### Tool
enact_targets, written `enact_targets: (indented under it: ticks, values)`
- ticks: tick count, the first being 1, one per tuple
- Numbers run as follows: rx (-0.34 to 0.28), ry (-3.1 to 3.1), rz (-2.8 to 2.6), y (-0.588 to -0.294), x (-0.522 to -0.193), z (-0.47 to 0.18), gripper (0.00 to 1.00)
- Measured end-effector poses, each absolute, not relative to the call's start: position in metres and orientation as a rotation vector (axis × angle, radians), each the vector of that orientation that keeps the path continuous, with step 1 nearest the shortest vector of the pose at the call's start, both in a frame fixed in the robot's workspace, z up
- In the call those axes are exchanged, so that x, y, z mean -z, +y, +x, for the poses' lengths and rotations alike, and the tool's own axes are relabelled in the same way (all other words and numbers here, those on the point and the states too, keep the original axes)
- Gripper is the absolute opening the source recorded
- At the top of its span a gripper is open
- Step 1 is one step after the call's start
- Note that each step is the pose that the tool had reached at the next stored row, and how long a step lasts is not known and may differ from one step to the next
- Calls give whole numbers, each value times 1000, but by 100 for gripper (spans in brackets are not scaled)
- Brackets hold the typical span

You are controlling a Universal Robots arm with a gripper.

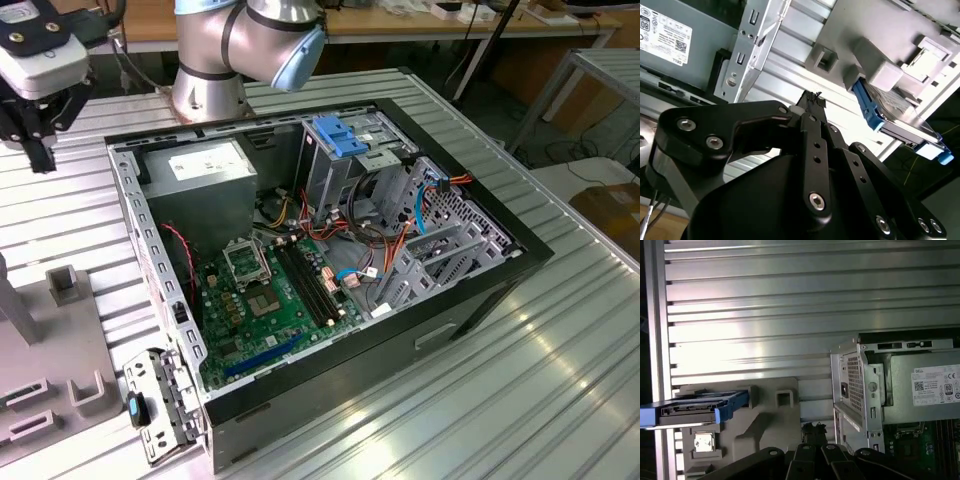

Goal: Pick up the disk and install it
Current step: 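Reach for the disk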

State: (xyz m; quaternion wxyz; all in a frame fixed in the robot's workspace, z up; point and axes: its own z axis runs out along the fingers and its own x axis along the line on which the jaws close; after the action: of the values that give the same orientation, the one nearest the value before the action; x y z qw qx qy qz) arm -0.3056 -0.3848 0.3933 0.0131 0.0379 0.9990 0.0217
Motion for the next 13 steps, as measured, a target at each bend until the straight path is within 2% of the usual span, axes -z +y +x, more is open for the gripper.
enact_targets:
  ticks: [10, 13]
  values:
    - [-69, 3113, 118, -384, -393, -402, 11]
    - [-70, 3114, 87, -384, -393, -413, 11]
